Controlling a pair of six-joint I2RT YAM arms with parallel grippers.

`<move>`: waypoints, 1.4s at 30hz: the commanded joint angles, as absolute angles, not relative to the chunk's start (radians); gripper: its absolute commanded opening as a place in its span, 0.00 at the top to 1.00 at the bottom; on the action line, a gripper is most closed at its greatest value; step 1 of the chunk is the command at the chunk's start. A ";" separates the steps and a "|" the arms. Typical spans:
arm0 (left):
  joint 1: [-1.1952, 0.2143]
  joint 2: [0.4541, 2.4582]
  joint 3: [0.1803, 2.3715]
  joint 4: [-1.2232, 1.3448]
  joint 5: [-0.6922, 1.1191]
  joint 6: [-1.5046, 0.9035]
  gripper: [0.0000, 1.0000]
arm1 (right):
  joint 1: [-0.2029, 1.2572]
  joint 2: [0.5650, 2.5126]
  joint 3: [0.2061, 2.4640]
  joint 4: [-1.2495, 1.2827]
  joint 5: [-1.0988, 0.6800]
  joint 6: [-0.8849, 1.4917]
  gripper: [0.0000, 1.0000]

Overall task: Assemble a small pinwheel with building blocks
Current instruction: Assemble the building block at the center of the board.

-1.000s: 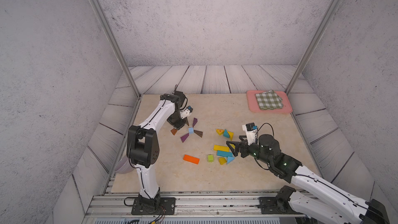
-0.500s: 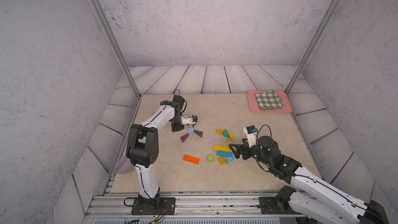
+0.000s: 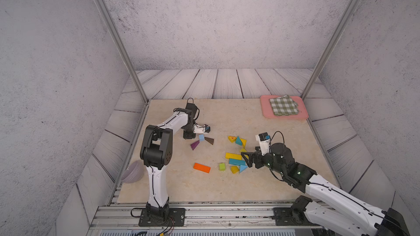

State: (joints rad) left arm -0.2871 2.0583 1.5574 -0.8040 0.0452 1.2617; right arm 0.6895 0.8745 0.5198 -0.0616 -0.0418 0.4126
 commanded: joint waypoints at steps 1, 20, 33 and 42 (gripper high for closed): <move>-0.301 2.088 1.587 -0.829 0.041 1.295 1.00 | 0.685 0.885 0.515 -0.051 -0.025 0.417 0.01; -0.342 2.164 1.653 -0.864 -0.005 1.296 1.00 | 0.680 0.877 0.506 -0.056 -0.021 0.407 0.01; -0.347 2.154 1.654 -0.863 0.008 1.267 0.90 | 0.675 0.881 0.499 -0.048 -0.026 0.411 0.01; -0.347 2.154 1.654 -0.868 0.000 1.261 0.78 | 0.673 0.874 0.499 -0.049 -0.026 0.411 0.01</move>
